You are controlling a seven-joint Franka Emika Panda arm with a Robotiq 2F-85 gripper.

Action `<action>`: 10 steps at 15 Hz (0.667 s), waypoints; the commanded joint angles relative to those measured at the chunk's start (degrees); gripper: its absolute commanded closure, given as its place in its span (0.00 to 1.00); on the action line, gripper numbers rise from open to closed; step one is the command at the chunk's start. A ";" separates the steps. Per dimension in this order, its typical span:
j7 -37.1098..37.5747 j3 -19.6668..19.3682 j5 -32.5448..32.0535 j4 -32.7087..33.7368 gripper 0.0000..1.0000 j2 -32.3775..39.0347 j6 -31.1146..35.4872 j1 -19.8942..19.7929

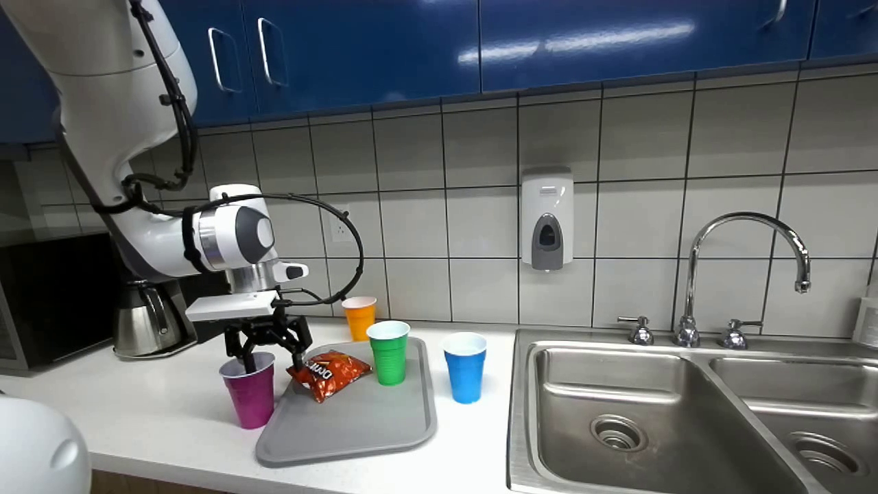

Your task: Put the purple, blue and green cups onto the tray

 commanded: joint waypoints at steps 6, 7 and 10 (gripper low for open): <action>0.67 0.21 -0.44 0.80 0.58 0.50 -1.17 0.82; 0.80 0.23 -0.28 0.76 0.65 0.51 -1.04 0.90; 0.20 0.40 0.32 0.81 0.89 0.56 -1.21 0.89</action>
